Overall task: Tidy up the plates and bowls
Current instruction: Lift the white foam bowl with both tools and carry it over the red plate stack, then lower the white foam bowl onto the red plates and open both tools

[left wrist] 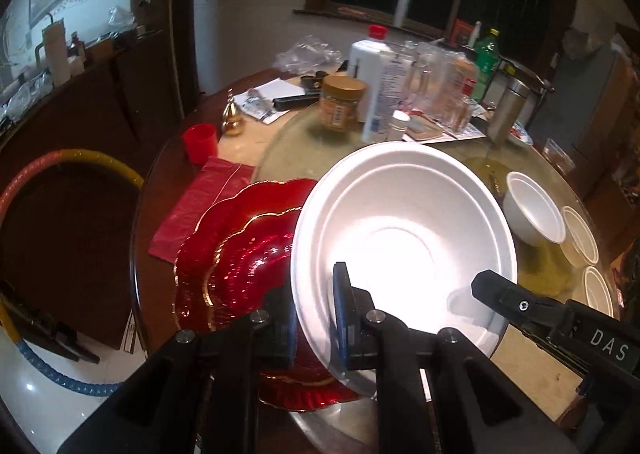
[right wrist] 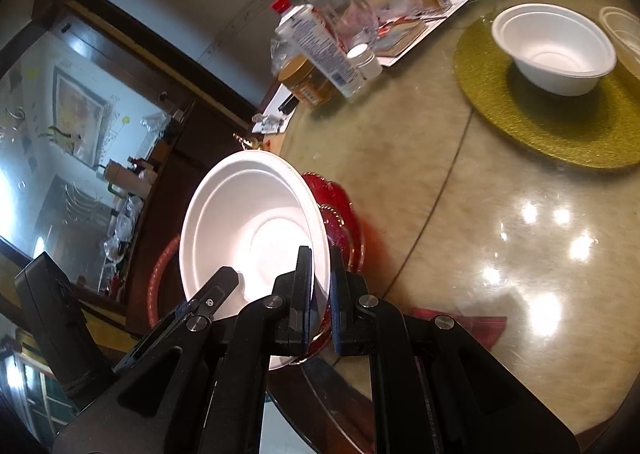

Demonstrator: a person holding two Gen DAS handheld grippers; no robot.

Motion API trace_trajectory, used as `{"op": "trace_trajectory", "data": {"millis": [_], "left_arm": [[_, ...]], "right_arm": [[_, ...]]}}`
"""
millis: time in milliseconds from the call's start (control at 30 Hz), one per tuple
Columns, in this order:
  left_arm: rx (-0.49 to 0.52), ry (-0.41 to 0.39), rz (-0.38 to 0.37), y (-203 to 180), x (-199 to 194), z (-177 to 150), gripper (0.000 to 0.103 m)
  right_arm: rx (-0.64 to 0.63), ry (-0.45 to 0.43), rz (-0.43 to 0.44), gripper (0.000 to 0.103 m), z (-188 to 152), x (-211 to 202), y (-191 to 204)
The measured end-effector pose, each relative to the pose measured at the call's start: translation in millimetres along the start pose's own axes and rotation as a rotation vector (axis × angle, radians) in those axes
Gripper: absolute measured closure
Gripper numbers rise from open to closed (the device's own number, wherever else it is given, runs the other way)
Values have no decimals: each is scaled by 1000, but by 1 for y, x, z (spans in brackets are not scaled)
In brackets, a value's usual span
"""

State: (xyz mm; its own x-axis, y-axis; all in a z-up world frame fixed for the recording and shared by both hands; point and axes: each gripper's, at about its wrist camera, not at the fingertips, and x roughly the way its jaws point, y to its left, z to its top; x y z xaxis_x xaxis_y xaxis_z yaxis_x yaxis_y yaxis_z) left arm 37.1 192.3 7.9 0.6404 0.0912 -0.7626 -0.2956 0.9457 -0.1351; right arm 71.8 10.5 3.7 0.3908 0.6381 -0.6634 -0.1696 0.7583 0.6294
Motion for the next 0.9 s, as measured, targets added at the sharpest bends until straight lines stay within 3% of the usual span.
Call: {"op": "trace_trajectory", "data": {"millis": [567,900], "left_arm": [[-59,17,51,38,13,-1,90],[-69,48,83,44,28,-10,90]], "right_arm": [[-57,72,-27,96,0,46,24],[-56,117,-45,95,-4,67,16]]}}
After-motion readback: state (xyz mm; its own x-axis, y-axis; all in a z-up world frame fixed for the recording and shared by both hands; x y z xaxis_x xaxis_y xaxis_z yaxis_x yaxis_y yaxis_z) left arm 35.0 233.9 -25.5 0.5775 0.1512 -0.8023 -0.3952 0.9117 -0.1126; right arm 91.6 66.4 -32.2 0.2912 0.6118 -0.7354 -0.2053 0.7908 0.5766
